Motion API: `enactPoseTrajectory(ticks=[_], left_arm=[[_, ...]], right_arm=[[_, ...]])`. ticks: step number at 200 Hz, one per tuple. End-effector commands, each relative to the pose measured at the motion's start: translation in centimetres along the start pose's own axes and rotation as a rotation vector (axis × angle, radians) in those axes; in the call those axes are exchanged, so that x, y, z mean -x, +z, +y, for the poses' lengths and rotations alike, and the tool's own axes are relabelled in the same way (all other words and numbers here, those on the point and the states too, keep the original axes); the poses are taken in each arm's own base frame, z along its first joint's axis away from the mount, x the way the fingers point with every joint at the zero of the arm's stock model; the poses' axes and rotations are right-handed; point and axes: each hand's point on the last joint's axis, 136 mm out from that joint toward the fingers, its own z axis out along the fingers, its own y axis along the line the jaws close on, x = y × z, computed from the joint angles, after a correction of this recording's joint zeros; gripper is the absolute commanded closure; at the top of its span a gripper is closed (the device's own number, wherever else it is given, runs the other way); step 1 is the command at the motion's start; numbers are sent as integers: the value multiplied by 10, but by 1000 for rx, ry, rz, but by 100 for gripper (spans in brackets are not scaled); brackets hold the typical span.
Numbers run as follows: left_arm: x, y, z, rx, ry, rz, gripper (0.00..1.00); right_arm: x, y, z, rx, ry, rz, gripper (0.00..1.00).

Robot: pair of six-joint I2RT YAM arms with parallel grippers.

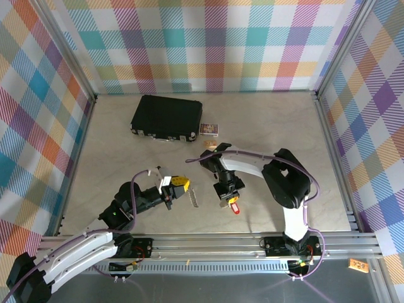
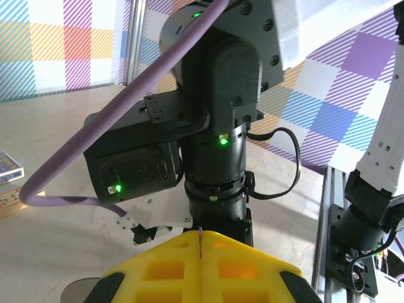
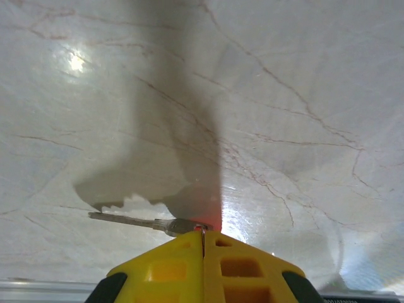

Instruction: Put the keys on the keyring

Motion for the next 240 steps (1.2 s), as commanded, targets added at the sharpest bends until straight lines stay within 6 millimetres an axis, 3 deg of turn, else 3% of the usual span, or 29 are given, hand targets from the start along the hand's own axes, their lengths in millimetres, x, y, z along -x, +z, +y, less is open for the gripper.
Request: enactPoseTrajectory(ticks=[1, 61, 95, 127, 166, 197, 240], left_arm=[[4, -3, 3, 17, 35, -19, 100], [6, -4, 1, 11, 34, -30, 100], [8, -5, 1, 7, 34, -35, 100], [11, -7, 0, 11, 33, -52, 100], [12, -6, -1, -1, 27, -56, 100], [11, -7, -2, -5, 24, -56, 100], [12, -7, -3, -11, 18, -65, 100]], right_arm=[[-17, -3, -2, 20, -63, 116, 98], [-12, 9, -3, 19, -85, 137, 97], [-7, 7, -3, 25, -67, 95, 90], [0, -13, -4, 32, -21, -2, 76], [-7, -35, -9, 64, 77, -112, 71], [-10, -27, 1, 119, 127, -168, 65], [-8, -10, 6, 66, 100, -173, 65]])
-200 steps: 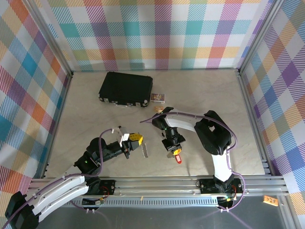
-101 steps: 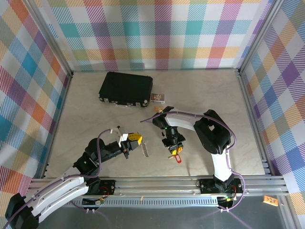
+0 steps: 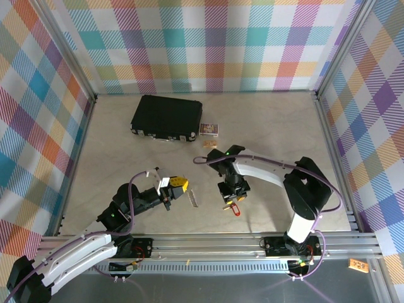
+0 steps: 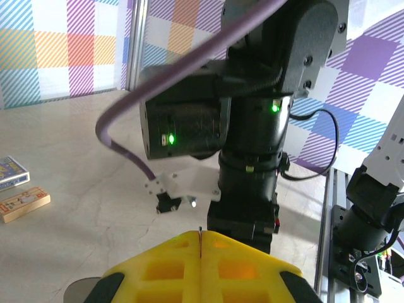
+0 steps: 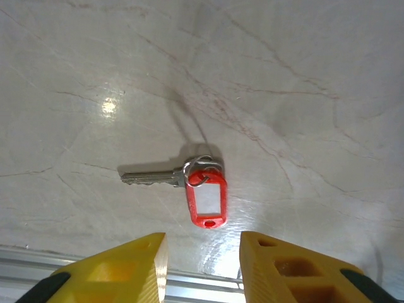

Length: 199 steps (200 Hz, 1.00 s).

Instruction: Put the keys on the keyring

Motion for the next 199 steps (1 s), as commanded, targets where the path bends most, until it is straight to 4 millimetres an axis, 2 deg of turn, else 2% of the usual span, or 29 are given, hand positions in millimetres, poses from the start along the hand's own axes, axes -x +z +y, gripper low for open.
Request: enactPoseTrajectory(ticks=[1, 58, 98, 199], left_arm=[[11, -3, -2, -12, 3, -50, 100], [12, -3, -2, -11, 3, -57, 100], [12, -3, -2, -12, 1, -57, 100], [12, -5, -1, -5, 0, -64, 100]], right_arm=[[7, 8, 3, -19, 20, -25, 65], [14, 20, -1, -69, -10, -25, 70], [10, 28, -9, -128, -31, 0, 73], [2, 39, -7, -132, -39, 30, 72]])
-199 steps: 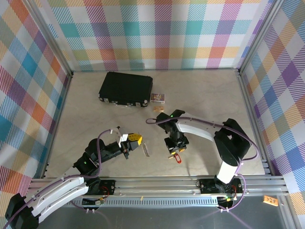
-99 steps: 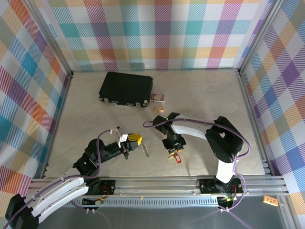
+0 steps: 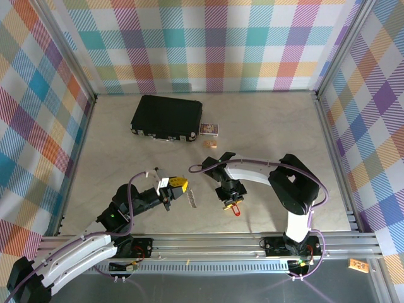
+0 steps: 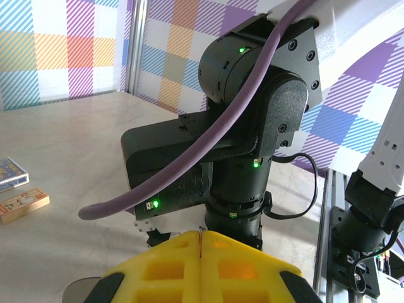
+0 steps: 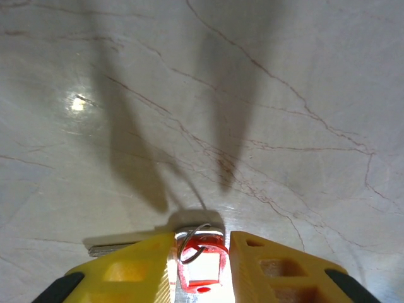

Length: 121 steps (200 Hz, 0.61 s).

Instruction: Put the keys on the keyring

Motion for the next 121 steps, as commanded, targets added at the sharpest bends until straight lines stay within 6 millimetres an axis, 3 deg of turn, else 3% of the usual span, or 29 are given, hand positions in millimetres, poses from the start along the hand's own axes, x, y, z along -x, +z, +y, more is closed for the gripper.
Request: enactPoseTrajectory(ticks=[1, 121], left_arm=[[11, -3, 0, -2, 2, -55, 100], [12, -3, -1, -5, 3, -59, 100]], right_arm=[[-7, 6, -3, -29, -13, 29, 72], [-5, -2, -8, -56, -29, 21, 96]])
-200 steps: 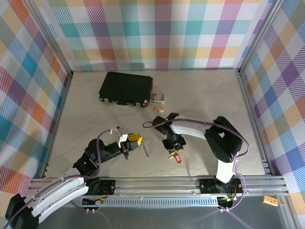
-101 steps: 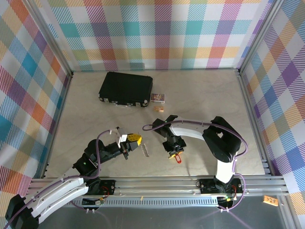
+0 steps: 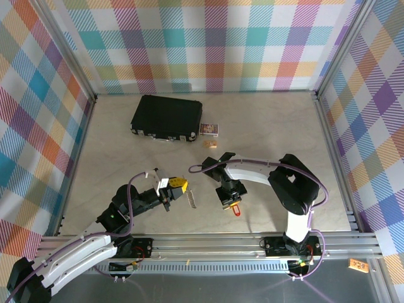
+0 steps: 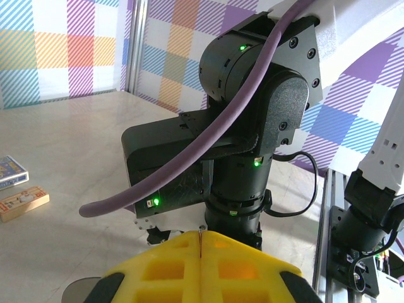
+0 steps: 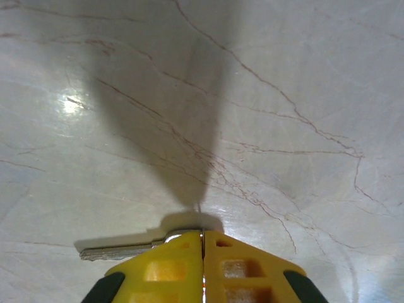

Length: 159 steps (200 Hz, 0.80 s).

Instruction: Put the keys on the keyring

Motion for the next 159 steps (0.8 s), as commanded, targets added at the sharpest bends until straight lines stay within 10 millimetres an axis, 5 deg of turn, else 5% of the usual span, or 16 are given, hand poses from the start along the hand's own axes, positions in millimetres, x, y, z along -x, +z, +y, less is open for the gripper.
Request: enactPoseTrajectory(ticks=[1, 96, 159], left_arm=[[14, -2, -1, -5, 7, -60, 100], [13, -5, 1, 12, 22, -55, 100], [15, -5, -1, 4, 26, -56, 100]], right_arm=[[-5, -2, -4, -33, -16, 26, 96], [-15, -20, 5, 53, -140, 279, 100], [-30, -12, 3, 77, -160, 392, 98]])
